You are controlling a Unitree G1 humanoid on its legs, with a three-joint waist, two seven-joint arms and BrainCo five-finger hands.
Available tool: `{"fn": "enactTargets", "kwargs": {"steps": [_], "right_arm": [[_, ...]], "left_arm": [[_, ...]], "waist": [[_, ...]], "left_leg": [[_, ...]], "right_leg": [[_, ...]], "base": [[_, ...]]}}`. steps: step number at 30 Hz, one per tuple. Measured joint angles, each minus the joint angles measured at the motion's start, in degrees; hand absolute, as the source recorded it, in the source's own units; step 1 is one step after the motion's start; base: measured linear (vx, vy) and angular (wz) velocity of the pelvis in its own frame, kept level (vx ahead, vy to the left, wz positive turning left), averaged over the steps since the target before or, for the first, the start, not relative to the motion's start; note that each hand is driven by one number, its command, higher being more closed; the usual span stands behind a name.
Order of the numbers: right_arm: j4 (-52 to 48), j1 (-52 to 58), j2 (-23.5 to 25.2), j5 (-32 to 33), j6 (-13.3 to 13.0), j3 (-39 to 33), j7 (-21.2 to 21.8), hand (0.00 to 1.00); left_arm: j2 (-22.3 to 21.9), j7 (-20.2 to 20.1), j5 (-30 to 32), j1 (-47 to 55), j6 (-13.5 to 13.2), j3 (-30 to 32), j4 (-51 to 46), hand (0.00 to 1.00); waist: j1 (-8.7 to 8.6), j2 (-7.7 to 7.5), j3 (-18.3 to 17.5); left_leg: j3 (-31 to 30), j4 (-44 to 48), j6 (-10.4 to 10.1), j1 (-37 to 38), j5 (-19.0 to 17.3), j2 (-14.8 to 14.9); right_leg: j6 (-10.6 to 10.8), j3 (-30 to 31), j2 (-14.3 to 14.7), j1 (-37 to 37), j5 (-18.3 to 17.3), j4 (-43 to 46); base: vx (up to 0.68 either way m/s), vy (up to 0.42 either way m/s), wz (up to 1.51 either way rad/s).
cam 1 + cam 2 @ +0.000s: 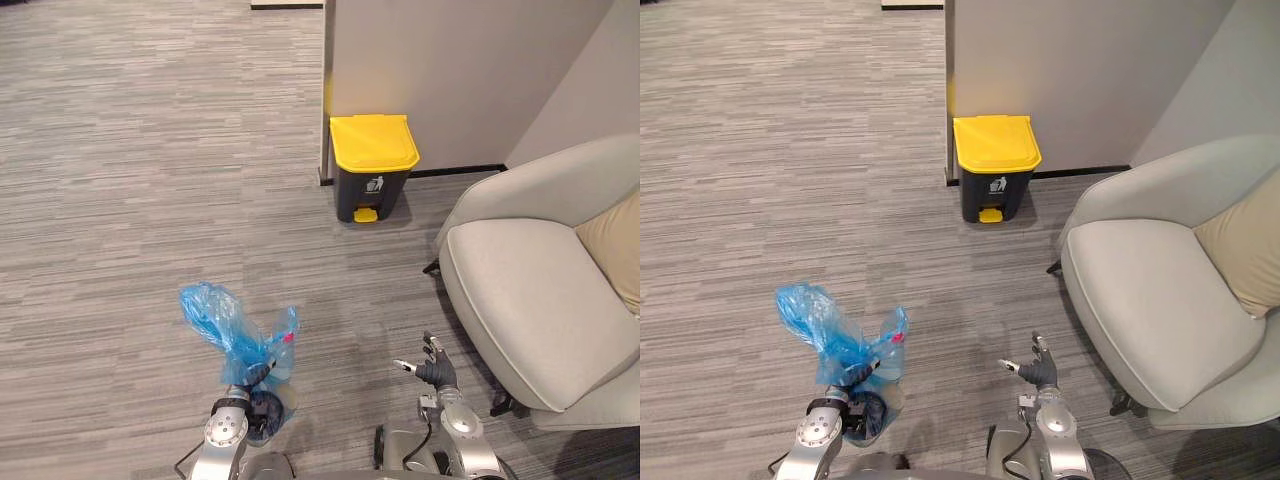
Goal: Gather rubbish on tea table into small bin, then transfer packed bag to large trash can.
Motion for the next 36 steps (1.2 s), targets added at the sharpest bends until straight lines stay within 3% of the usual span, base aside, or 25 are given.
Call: {"fn": "enactTargets", "kwargs": {"steps": [1, 2, 3, 4, 6, 8, 9, 10, 13, 14, 15, 16, 17, 19, 23, 24, 25, 26, 27, 28, 31, 33, 34, 35, 36], "right_arm": [[1.93, -0.94, -0.64, -0.04, -0.05, 0.19, 0.02, 0.00], [2.80, -1.10, -1.02, -0.05, -0.02, 0.25, 0.03, 0.00], [5.39, -2.29, -2.53, -0.11, 0.20, 0.20, 0.01, 0.00], [5.69, -3.32, -3.51, -0.13, 0.21, 0.03, 0.02, 0.00], [5.55, -3.41, -4.24, -0.13, 0.38, -0.40, -0.01, 0.00], [3.98, -0.67, -4.09, -0.02, 0.67, 0.04, 0.01, 0.00], [0.24, 1.45, -3.37, 0.03, 0.31, 0.77, 0.00, 0.00], [-2.08, 1.64, -3.16, 0.05, 0.11, 1.09, -0.14, 0.00], [-4.16, 0.94, -2.95, 0.30, -0.10, 1.00, -0.22, 0.00], [-4.16, 0.17, -2.32, 0.48, -0.09, 1.00, -0.24, 0.00], [-4.15, 0.05, -2.08, 0.52, -0.09, 1.00, -0.27, 0.00], [-4.13, 0.06, -2.13, 0.54, -0.09, 0.95, -0.27, 0.00], [-2.13, -0.84, -1.67, 0.57, 0.08, 0.44, -0.28, 0.00], [-1.36, -1.41, -0.44, 0.61, 0.14, 0.57, -0.11, 0.00], [1.13, -3.94, -0.95, 0.53, -0.09, 0.00, -0.01, 0.00], [2.69, -4.73, -1.04, 0.23, -0.16, -0.07, 0.05, 0.00], [3.25, -4.81, -0.95, 0.13, -0.12, -0.09, 0.04, 0.00], [3.62, -4.48, -0.98, 0.02, -0.11, -0.15, 0.08, 0.00], [3.79, -3.34, -0.97, -0.04, -0.05, -0.14, 0.11, 0.00], [4.08, -2.27, -1.03, -0.09, 0.07, -0.22, 0.12, 0.00], [4.04, -1.06, -0.82, -0.35, 0.27, 0.00, 0.89, 0.00], [4.06, -1.08, -1.06, -0.55, 0.28, -0.01, 0.99, 0.00], [4.40, -1.02, -1.09, -0.54, 0.28, 0.05, 1.01, 0.00], [4.67, -0.95, -1.07, -0.53, 0.27, 0.06, 1.00, 0.00], [6.23, -0.92, -2.63, -0.52, 0.10, 0.00, 0.93, 0.00]], "left_arm": [[0.54, -0.03, -0.22, -0.37, -0.01, 0.24, 0.89, 1.00], [0.65, -0.04, -0.48, -0.64, -0.07, 0.35, 1.52, 1.00], [-0.49, -0.11, -0.63, -1.57, 0.24, 0.37, 3.82, 1.00], [-0.80, -0.10, -0.64, -1.94, 0.15, 1.14, 3.81, 1.00], [-1.77, -0.07, -0.64, -2.95, 0.20, 2.01, 3.89, 1.00], [-3.23, -0.13, -0.68, -2.85, 0.21, 2.21, 3.48, 1.00], [-4.21, -0.15, -0.87, -1.61, -0.07, 2.28, 1.78, 1.00], [-4.74, -0.21, -0.91, -0.89, -0.16, 2.25, 0.55, 1.00], [-5.09, -0.19, -0.94, -0.58, -0.16, 3.08, -0.68, 1.00], [-5.03, -0.19, -0.95, -0.50, -0.14, 3.96, -0.66, 1.00], [-5.04, -0.18, -0.95, -0.47, -0.13, 4.21, -0.64, 1.00], [-5.15, -0.18, -0.95, -0.31, -0.12, 4.26, -0.57, 1.00], [-5.50, -0.17, -1.00, -0.29, -0.14, 4.19, 0.58, 1.00], [-4.13, -0.06, -1.05, -0.85, 0.09, 4.35, 2.06, 1.00], [-2.97, -0.06, -1.02, -0.43, 0.11, 4.34, 2.61, 1.00], [-2.78, -0.07, -1.03, 0.55, 0.11, 4.30, 2.72, 1.00], [-2.67, -0.08, -1.02, 0.71, 0.15, 4.17, 2.98, 1.00], [-2.57, -0.07, -1.02, 0.99, 0.19, 3.82, 3.31, 1.00], [-2.34, -0.11, -1.02, 1.19, 0.28, 3.10, 3.31, 1.00], [-2.31, -0.10, -1.03, 1.30, 0.29, 2.63, 3.31, 1.00], [-1.56, -0.01, -1.05, 1.35, 0.34, 2.17, 3.15, 1.00], [-1.42, -0.02, -1.08, 0.94, 0.38, 2.21, 2.93, 1.00], [-1.06, -0.02, -1.09, 0.45, 0.36, 2.23, 3.45, 1.00], [-0.59, -0.02, -1.10, 0.46, 0.26, 2.22, 3.63, 1.00], [-1.17, -0.04, -1.11, -0.79, 0.52, 2.13, 6.07, 1.00]], "waist": [[-0.26, -0.48, -0.29], [-0.34, -1.28, -0.52], [-0.11, 2.06, -0.56], [0.10, 3.08, -0.56], [-0.87, 3.96, -0.10], [-1.04, 4.12, 0.01], [-0.03, 3.52, 0.26], [0.71, 3.98, 0.16], [2.78, 3.90, 0.21], [3.71, 3.34, 0.49], [3.83, 3.18, 0.64], [3.91, 3.67, 0.41], [4.15, 3.29, 0.95], [3.75, 0.87, 0.34], [3.80, 0.53, 0.30], [4.04, 1.08, 0.23], [3.96, 0.83, 0.28], [3.49, 0.62, 0.18], [3.05, 0.50, 0.21], [2.90, 0.70, 0.27], [1.67, 1.08, 0.41], [1.50, 1.37, 0.47], [1.42, 1.02, 0.24], [1.38, 0.50, -0.10], [0.48, 1.79, -0.45]], "left_leg": [[0.13, -0.70, -1.63, 1.96, -0.04, -0.12], [-0.18, -0.69, -2.33, 2.88, -0.39, -0.59], [-2.05, -0.95, -2.89, 3.41, -0.49, 1.79], [-3.93, -0.49, -3.46, 2.92, 0.97, 2.07], [-6.49, 3.20, -4.17, 3.03, 3.14, 3.01], [-8.49, 16.70, -3.64, 0.58, 8.36, 5.01], [-8.97, 30.14, -4.02, -4.50, 12.48, 7.09], [-8.89, 38.58, -3.20, -8.97, 9.77, 8.10], [-7.12, 42.52, -0.54, -18.74, 4.35, 8.41], [-6.33, 36.28, 1.76, -21.78, 2.85, 6.88], [-6.06, 32.65, 2.15, -22.50, 2.63, 6.05], [-6.33, 22.82, 1.96, -23.11, 3.48, 4.20], [-6.88, 12.36, 1.40, -20.87, 9.10, 1.81], [-5.99, 10.31, 1.69, -19.55, 9.33, -0.77], [-4.18, 12.73, 3.62, -18.13, 6.04, -1.71], [-3.74, 9.86, 2.97, -14.88, 2.95, -1.75], [-2.88, 9.09, 3.04, -13.73, 2.89, -2.00], [-2.27, 7.17, 3.18, -11.46, 2.71, -2.40], [-1.80, 5.49, 3.75, -8.93, 1.87, -3.18], [-1.41, 4.42, 4.28, -6.57, 1.14, -3.35], [-0.66, 3.22, 3.26, -1.42, -1.41, -2.42], [-0.59, 2.61, 2.30, 0.64, -1.99, -0.88], [-1.43, 1.59, 1.82, 2.52, -1.97, -0.55], [-2.25, 1.30, 1.10, 3.07, -1.84, -1.18], [-5.47, 0.93, -0.22, 4.02, -2.47, -0.04]], "right_leg": [[-1.63, -2.42, 1.60, -0.64, 3.88, -11.25], [-4.95, -1.96, 2.54, -0.33, 8.47, -13.36], [-5.40, -2.74, 4.40, 1.08, 7.99, -13.60], [-5.92, -3.13, 4.80, 1.04, 6.19, -13.69], [-5.84, -4.83, 4.85, 3.96, 3.93, -13.80], [-5.91, -7.03, 5.92, 11.89, 3.32, -17.44], [-5.93, -6.78, 6.45, 17.97, 3.33, -22.03], [-5.95, -6.39, 6.91, 21.52, 3.31, -25.28], [-5.93, -4.59, 7.24, 26.67, 3.30, -30.69], [-5.00, -3.36, 6.26, 28.17, 2.78, -31.70], [-4.00, -3.06, 5.74, 28.69, 2.19, -31.75], [-1.49, -2.40, 4.89, 29.31, 0.68, -31.28], [1.93, -0.13, 4.01, 29.93, -2.23, -29.86], [1.56, 2.42, 3.25, 29.36, -0.45, -33.86], [2.39, 6.36, 2.09, 29.24, 1.81, -33.52], [3.40, 8.30, 2.14, 27.16, 1.35, -27.27], [3.54, 8.66, 1.69, 25.76, 1.26, -23.64], [5.05, 8.80, 0.76, 22.90, 1.90, -16.50], [8.70, 8.51, -0.51, 19.11, 4.53, -7.98], [8.59, 8.42, -1.24, 15.98, 7.87, -0.55], [1.35, 4.05, -1.33, 7.25, 0.32, 6.87], [-0.48, 1.01, 0.64, 2.71, -1.02, 3.12], [-1.33, -0.32, 3.21, 1.48, 1.17, -7.71], [-1.47, -0.41, 3.90, 2.20, 5.26, -15.11], [-4.07, -0.54, 5.38, 3.89, 11.06, -18.14]], "base": [[0.42, -0.135, 0.12], [0.60, -0.138, -0.01], [0.49, -0.116, -0.23], [0.49, -0.116, -0.26], [0.46, -0.143, 0.22], [0.51, -0.156, 0.30], [0.43, -0.070, -0.17], [0.41, -0.025, -0.27], [0.37, 0.095, -0.44], [0.32, 0.175, -0.39], [0.34, 0.225, -0.36], [0.37, 0.279, -0.31], [0.43, 0.315, -0.25], [0.35, 0.209, -0.11], [0.24, 0.109, -0.40], [0.25, 0.127, -0.77], [0.22, 0.098, -0.65], [0.23, 0.042, -0.24], [0.30, 0.045, -0.23], [0.28, 0.031, -0.18], [0.30, -0.016, -0.11], [0.36, -0.126, 0.12], [0.39, -0.156, 0.27], [0.41, -0.147, 0.44], [0.49, -0.157, 0.24]]}}
